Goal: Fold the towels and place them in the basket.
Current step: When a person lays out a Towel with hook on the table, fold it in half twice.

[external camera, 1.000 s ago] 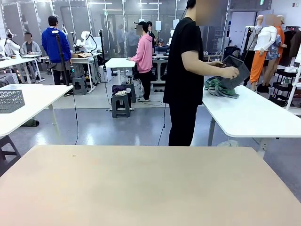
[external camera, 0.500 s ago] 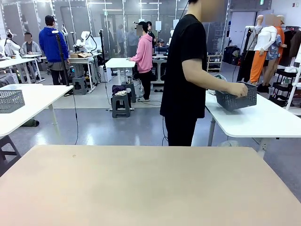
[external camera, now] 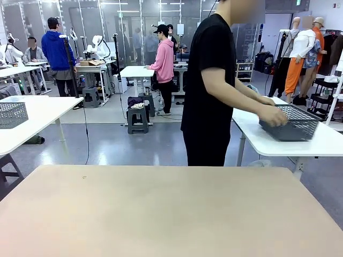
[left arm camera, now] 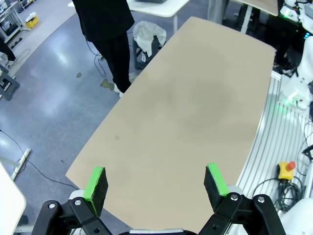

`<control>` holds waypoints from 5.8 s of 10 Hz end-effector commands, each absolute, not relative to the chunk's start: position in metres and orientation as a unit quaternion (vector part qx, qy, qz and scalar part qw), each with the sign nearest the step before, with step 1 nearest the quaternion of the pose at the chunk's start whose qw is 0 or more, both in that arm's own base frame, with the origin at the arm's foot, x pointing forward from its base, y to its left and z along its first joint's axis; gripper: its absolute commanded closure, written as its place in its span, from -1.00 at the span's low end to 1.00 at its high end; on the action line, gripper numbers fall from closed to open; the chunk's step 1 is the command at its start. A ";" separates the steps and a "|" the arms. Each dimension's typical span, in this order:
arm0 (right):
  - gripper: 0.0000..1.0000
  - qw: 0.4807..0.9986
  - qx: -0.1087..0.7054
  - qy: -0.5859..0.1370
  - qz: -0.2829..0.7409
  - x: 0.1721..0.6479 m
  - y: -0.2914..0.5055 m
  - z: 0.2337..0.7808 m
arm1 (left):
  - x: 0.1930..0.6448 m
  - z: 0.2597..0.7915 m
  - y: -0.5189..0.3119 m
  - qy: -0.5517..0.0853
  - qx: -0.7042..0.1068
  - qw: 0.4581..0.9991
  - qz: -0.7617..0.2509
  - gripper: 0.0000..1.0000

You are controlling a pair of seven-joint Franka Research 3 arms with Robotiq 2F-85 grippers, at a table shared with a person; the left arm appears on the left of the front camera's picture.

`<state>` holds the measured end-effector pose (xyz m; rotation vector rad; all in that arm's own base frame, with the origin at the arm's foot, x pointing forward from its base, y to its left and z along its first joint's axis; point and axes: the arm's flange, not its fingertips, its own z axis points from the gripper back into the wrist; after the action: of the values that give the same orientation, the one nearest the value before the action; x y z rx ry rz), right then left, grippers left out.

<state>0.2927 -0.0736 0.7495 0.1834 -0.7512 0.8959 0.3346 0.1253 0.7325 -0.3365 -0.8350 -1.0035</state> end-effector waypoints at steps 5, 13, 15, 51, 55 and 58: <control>-1.00 0.829 0.087 -0.355 0.424 0.293 -0.073 0.750 | 0.335 0.732 0.127 -0.389 -0.156 0.781 -0.463 -1.00; -1.00 0.829 0.087 -0.355 0.424 0.293 -0.073 0.750 | 0.335 0.732 0.127 -0.389 -0.156 0.781 -0.463 -1.00; -1.00 0.829 0.087 -0.355 0.424 0.293 -0.073 0.750 | 0.335 0.732 0.127 -0.389 -0.156 0.781 -0.463 -1.00; -1.00 0.829 0.087 -0.355 0.424 0.293 -0.073 0.750 | 0.321 0.764 0.169 -0.338 -0.195 0.756 -0.525 -1.00; -1.00 0.829 0.087 -0.355 0.424 0.293 -0.073 0.750 | 0.328 0.764 0.171 -0.348 -0.195 0.753 -0.523 -1.00; -1.00 0.829 0.087 -0.355 0.424 0.293 -0.073 0.750 | 0.328 0.764 0.171 -0.348 -0.195 0.753 -0.523 -1.00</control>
<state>0.2927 -0.0729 0.7497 0.1807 -0.7497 0.8907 0.3290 0.1705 0.7630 -0.4278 -0.7588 -1.1431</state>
